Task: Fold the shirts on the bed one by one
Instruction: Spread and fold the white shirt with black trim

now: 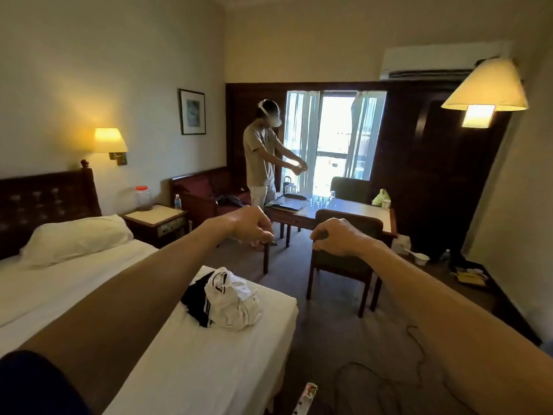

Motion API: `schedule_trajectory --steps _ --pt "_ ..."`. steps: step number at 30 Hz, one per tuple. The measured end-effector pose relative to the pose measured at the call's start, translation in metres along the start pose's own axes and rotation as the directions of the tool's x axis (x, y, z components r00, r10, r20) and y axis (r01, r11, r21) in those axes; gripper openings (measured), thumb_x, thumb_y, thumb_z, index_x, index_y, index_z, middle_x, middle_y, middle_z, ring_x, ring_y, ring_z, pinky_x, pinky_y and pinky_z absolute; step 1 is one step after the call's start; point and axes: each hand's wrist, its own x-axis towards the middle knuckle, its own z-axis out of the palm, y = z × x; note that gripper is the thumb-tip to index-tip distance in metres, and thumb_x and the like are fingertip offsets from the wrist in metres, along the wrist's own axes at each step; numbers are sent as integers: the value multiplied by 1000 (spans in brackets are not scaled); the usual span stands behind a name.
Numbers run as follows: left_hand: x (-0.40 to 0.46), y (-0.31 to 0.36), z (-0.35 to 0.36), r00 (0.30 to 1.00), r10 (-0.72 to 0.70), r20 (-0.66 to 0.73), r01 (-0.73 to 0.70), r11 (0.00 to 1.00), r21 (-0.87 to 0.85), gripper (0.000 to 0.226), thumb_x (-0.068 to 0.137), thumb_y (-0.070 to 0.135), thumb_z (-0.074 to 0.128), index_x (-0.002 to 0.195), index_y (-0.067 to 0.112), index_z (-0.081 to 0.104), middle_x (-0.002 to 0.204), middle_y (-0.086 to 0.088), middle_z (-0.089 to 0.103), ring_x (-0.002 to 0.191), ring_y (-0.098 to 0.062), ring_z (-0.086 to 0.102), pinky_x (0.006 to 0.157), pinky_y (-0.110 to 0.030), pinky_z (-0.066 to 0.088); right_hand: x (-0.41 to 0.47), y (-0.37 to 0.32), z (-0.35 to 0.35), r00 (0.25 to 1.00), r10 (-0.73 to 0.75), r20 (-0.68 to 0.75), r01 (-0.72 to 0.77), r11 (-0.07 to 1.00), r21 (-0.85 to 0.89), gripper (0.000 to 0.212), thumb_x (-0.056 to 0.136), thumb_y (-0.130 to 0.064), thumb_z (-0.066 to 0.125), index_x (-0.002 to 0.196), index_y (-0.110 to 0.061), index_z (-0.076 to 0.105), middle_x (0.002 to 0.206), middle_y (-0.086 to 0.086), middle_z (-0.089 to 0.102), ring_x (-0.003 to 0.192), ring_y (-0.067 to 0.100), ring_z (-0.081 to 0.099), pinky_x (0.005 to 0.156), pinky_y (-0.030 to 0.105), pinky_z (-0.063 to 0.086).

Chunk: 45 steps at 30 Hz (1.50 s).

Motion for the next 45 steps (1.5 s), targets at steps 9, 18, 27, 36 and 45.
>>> schedule_trajectory --steps 9,18,27,36,45 --pt "123 -200 3 969 -246 -39 238 961 -142 8 90 26 70 86 23 77 79 2 74 75 -14 72 71 -28 58 218 -1 116 995 -50 92 41 994 103 22 90 -26 68 110 -20 73 101 -7 56 78 2 52 61 6 37" --pt "184 -333 78 904 -427 3 414 877 -245 13 90 26 68 79 26 75 73 10 70 72 -7 66 68 -24 48 376 13 234 946 -29 322 10 998 59 23 92 -25 64 110 -16 75 117 1 69 108 17 59 92 23 42" --pt "270 -463 145 789 -608 86 603 739 -302 17 90 30 68 87 16 77 83 3 73 75 -8 66 71 -26 52 550 28 349 873 -90 479 37 992 118 23 90 -21 65 111 -15 74 119 6 69 100 16 61 83 21 44" --pt "363 -590 311 511 -829 226 846 438 -305 29 86 53 64 88 24 67 81 6 67 81 -15 65 72 -36 55 680 100 539 749 -71 658 3 995 104 42 99 -21 51 141 -18 53 144 8 52 131 26 48 104 34 40" --pt "409 -651 450 369 -854 367 896 221 -386 60 83 62 65 127 23 54 118 4 63 112 -20 61 81 -33 48 744 130 678 606 -275 747 596 779 -196 22 95 -15 56 111 -24 69 165 4 -11 150 33 -19 118 64 4"
